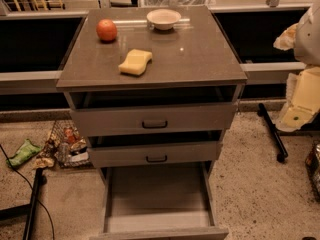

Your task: Place sponge into bottom drawer

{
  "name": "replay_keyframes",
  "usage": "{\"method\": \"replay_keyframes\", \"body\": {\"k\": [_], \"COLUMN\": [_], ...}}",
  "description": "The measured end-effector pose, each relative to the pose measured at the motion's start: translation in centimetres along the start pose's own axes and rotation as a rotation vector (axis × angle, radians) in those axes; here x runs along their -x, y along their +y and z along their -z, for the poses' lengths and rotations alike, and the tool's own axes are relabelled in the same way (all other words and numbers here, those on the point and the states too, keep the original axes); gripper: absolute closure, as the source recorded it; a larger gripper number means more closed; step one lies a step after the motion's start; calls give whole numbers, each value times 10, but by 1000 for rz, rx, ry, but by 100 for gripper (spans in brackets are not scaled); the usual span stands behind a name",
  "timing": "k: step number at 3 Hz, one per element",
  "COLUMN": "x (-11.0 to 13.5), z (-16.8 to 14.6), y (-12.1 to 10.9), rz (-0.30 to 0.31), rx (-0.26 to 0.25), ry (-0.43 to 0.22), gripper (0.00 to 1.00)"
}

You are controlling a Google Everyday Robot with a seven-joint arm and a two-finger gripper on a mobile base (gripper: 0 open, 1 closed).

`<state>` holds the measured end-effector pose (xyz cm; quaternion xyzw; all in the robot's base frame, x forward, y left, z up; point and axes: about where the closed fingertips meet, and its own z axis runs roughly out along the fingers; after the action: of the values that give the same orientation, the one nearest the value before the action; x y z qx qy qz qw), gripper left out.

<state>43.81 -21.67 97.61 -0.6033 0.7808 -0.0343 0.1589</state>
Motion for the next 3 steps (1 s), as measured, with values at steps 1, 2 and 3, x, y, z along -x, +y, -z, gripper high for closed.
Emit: {"method": "replay_keyframes", "body": {"k": [1, 2, 3], "x": [0, 19, 19], "z": [0, -12, -12], "y": [0, -14, -14], "rz": [0, -35, -35], "rx": [0, 7, 7], "ry": [0, -88, -88], "gripper": [0, 0, 0]}}
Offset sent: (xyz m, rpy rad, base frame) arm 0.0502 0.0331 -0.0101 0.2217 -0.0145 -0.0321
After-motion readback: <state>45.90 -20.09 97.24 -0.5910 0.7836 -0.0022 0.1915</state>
